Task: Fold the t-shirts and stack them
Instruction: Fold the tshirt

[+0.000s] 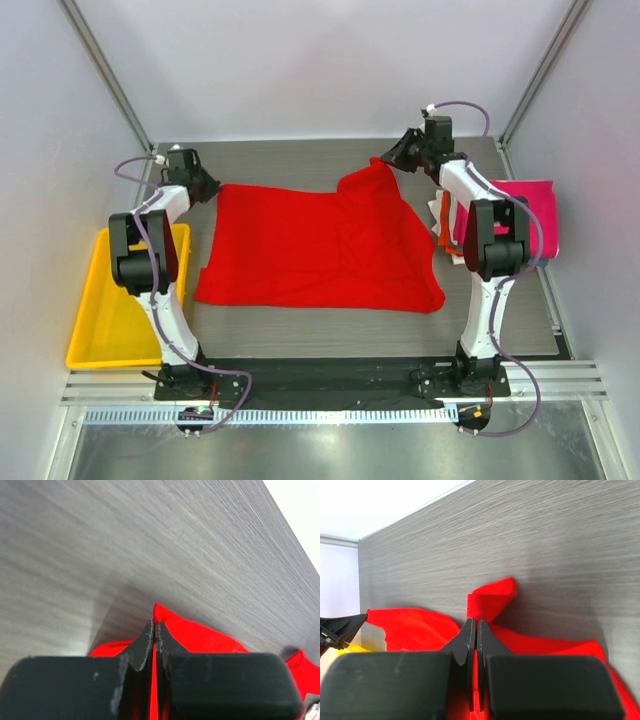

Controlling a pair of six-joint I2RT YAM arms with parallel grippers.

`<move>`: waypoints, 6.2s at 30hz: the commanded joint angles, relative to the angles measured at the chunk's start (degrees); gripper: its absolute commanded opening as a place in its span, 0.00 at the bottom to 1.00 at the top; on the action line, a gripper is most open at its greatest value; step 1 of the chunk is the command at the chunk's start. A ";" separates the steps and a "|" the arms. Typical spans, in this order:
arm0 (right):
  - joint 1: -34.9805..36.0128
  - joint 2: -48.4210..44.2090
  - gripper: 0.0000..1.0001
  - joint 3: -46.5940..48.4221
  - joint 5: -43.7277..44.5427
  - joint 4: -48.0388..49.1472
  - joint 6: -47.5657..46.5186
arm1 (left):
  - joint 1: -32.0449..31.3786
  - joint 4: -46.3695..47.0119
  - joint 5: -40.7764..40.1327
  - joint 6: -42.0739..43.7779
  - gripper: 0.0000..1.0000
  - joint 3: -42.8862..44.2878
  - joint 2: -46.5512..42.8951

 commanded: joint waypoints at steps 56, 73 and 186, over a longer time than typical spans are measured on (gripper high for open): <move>0.92 -64.82 0.01 -52.45 5.30 -14.37 -3.15 | 2.56 15.98 -4.60 -8.39 0.00 -40.03 -34.73; 1.01 -74.49 0.02 -64.49 4.60 -14.99 2.48 | 2.65 12.72 -4.95 -10.23 0.00 -47.67 -40.97; 22.90 -34.60 0.01 -34.02 33.78 -18.94 3.45 | -16.61 -18.15 -11.98 -3.46 0.29 -26.22 -27.97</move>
